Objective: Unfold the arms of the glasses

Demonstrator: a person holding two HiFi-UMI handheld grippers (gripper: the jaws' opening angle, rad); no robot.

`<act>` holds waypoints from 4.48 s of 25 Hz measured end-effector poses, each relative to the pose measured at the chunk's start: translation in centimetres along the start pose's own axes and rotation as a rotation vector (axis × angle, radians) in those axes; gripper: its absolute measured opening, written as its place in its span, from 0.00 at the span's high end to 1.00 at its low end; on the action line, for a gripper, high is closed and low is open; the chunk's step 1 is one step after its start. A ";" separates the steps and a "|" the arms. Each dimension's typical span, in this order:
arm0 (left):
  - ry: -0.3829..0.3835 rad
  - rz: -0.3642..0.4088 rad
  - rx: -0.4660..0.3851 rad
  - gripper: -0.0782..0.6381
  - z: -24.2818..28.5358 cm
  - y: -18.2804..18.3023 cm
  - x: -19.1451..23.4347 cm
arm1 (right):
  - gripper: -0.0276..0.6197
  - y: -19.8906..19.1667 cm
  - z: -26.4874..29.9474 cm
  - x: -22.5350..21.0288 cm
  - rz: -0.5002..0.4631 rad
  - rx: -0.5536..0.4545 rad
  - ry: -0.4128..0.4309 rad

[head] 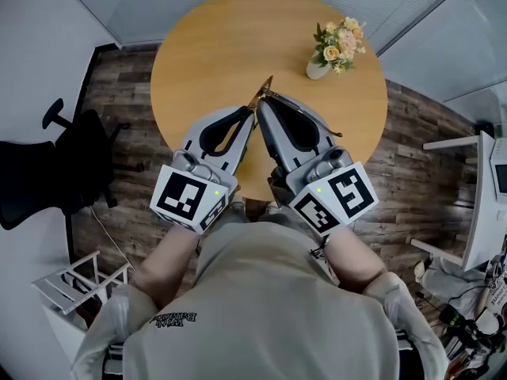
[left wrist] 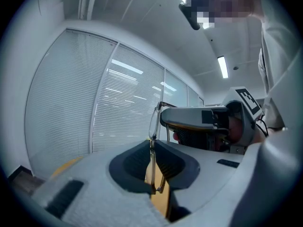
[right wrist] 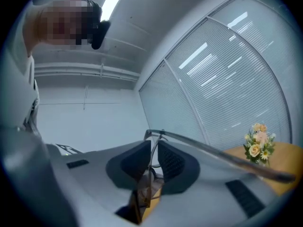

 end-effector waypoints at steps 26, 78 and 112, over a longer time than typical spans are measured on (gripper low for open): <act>0.083 -0.051 0.022 0.83 -0.6 -1.2 3.1 | 0.87 -2.4 -2.9 -3.2 0.020 0.072 -0.035; 0.152 -0.099 -0.019 0.83 -1.9 -0.1 5.5 | 0.87 -7.1 -6.5 -8.8 0.018 0.255 -0.159; 0.197 0.099 -0.147 0.83 -5.6 9.0 6.1 | 0.88 12.6 -10.3 -1.3 -0.445 -0.116 -0.147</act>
Point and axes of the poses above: the fingertips, and each gripper's own axes: z forward along the fingers, x to its left, y out of its top, the point moved 2 cm from there along -z, backward along the fingers, and after that the axes turned 8 degrees about z, right-handed, at the moved point
